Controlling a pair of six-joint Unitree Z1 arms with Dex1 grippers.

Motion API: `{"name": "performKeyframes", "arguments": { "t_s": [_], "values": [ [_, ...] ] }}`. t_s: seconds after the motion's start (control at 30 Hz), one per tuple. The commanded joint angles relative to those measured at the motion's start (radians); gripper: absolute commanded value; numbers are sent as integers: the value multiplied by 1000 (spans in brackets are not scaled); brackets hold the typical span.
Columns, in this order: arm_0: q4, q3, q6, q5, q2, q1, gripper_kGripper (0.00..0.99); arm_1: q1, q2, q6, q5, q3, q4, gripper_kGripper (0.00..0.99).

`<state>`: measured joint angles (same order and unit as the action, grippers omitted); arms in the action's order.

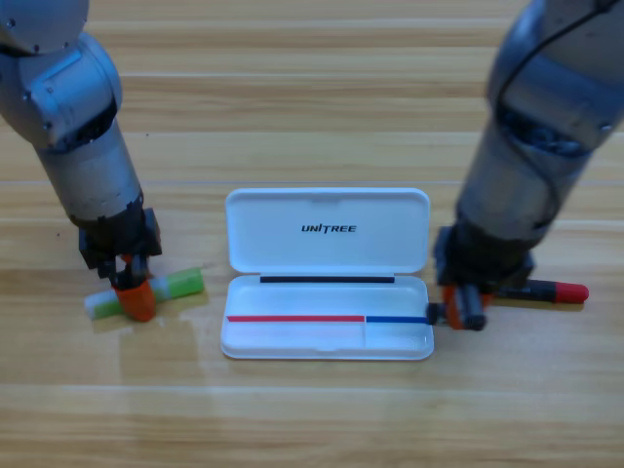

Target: Clean up eraser and pencils

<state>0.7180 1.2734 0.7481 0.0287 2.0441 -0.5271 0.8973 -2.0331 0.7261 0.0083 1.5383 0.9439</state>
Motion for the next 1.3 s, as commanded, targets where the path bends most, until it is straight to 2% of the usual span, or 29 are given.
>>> {"name": "performKeyframes", "arguments": {
  "t_s": [0.03,0.1,0.23,0.5,0.7,0.73,0.8,0.9,0.93,1.13,1.3],
  "values": [
    [-5,-23,0,27,44,1,275,58,-122,26,12,59,6,0],
    [6,-11,13,39,37,-4,0,58,-144,27,10,78,6,0],
    [37,8,10,51,-22,-10,0,58,-176,35,-2,100,6,0],
    [242,166,11,65,-110,-37,0,54,-203,36,-16,128,3,0],
    [327,235,0,68,-148,-59,0,54,-208,36,-18,141,1,0],
    [333,239,-1,68,-153,-60,0,54,-210,35,-22,144,1,61],
    [339,241,-1,68,-160,-60,0,54,-210,32,-33,148,1,371],
    [345,241,0,68,-167,-62,0,54,-196,30,-37,143,1,739],
    [347,241,0,68,-168,-62,0,54,-187,30,-37,141,3,813],
    [356,242,4,68,-173,-60,0,54,-67,22,-33,125,27,907],
    [385,294,5,68,-180,-106,0,48,128,-8,19,11,38,986]
  ]
}}
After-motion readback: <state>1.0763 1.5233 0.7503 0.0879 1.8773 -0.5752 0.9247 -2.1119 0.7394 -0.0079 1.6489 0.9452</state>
